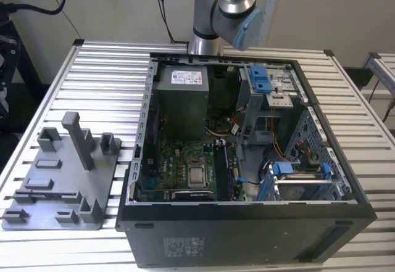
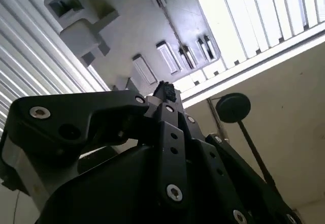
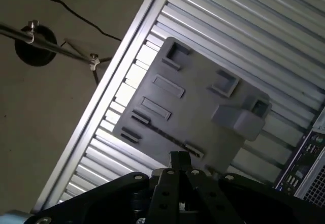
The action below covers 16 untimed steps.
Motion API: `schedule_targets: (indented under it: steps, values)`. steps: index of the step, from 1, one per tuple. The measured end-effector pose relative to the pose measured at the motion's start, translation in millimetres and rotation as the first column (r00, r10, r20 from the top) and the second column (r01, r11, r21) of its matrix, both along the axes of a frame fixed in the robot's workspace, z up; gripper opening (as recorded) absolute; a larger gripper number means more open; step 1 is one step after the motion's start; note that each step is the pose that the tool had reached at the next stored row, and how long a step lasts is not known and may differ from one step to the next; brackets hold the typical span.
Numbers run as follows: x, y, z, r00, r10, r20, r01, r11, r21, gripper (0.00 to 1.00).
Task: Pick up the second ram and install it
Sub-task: 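Pick up the second ram and move it above second insertion slot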
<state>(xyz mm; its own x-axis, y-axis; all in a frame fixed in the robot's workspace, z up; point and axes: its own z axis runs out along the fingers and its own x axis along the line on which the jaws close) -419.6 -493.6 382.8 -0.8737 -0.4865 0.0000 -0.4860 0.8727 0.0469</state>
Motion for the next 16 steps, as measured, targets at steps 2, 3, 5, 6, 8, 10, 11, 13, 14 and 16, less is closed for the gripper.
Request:
schedule_targets:
  steps: [2,3,5,6,8,10,11,13,14,16]
  values:
    - [0.0,0.0,0.0,0.9994,0.034,0.0,-0.034,0.9994,-0.0002,0.11]
    - [0.1,0.1,0.0,0.9988,0.049,0.0,-0.049,0.9988,-0.0002,0.11]
    - [0.1,0.1,0.0,0.9967,0.081,0.0,-0.081,0.9967,-0.0003,0.11]
    - [0.0,0.2,0.0,0.9953,0.096,-0.0001,-0.096,0.9953,-0.0003,0.11]
    - [0.0,0.3,0.0,0.9917,0.129,0.0,-0.129,0.9917,-0.0003,0.11]
    - [0.0,0.3,0.0,0.9864,0.164,0.0,-0.164,0.9864,-0.0003,0.11]
    - [0.0,0.3,0.0,0.9833,0.182,0.0,-0.182,0.9833,-0.0002,0.11]
    - [0.0,0.3,0.0,0.9762,0.217,0.0,-0.217,0.9762,-0.0003,0.11]
    - [0.0,0.3,0.0,0.9722,0.234,0.0,-0.234,0.9722,-0.0003,0.11]
    - [0.0,0.4,-0.1,0.9628,0.27,-0.0001,-0.27,0.9628,-0.0008,0.11]
